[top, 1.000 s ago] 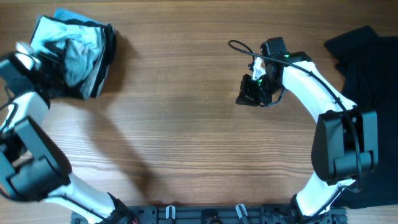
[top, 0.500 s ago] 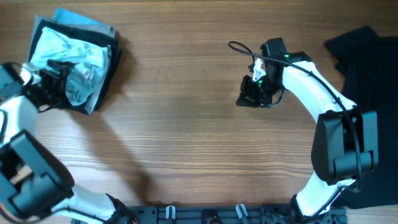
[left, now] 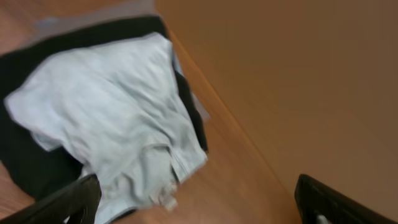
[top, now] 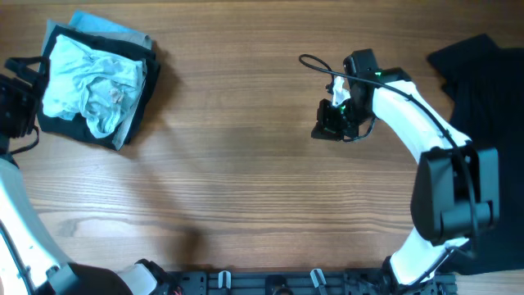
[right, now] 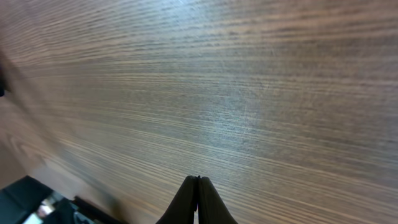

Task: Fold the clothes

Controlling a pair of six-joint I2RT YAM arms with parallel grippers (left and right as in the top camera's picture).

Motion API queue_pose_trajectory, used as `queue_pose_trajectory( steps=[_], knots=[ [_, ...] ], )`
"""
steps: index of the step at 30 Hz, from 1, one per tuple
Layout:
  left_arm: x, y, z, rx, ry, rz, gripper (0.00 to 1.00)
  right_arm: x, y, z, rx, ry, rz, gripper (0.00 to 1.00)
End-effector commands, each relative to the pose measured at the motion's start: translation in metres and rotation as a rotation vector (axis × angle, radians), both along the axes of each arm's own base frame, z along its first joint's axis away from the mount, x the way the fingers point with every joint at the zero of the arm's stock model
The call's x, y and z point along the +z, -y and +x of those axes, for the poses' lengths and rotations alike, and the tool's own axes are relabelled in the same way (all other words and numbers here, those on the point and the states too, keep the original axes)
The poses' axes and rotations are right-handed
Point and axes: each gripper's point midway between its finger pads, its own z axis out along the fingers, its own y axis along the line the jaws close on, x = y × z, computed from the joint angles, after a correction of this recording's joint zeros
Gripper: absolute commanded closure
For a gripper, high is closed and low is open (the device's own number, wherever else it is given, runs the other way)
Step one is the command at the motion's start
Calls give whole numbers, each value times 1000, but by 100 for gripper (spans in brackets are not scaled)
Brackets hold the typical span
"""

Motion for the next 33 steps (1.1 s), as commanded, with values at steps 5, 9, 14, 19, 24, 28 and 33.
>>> queue_pose_trajectory(
  steps=[5,9,14,19,24,28,33],
  knots=[
    [89,86,-52,-439,126,397,0,174,28,25,1,648,-110,95],
    [119,120,-83,-512,132,524,0,282,44,-9,-64,993,-97,82],
    [122,136,-123,-464,55,615,0,367,59,-83,-77,1302,-62,33],
    [132,149,-145,-447,82,658,0,402,73,-151,-107,1466,-27,0],
    [135,151,-149,-443,92,668,0,403,79,-179,-112,1496,-20,0],
    [134,150,-148,-444,90,666,0,384,79,-183,-101,1417,-32,0],
    [134,150,-148,-444,89,665,0,365,80,-186,-236,1245,68,0]
  ],
)
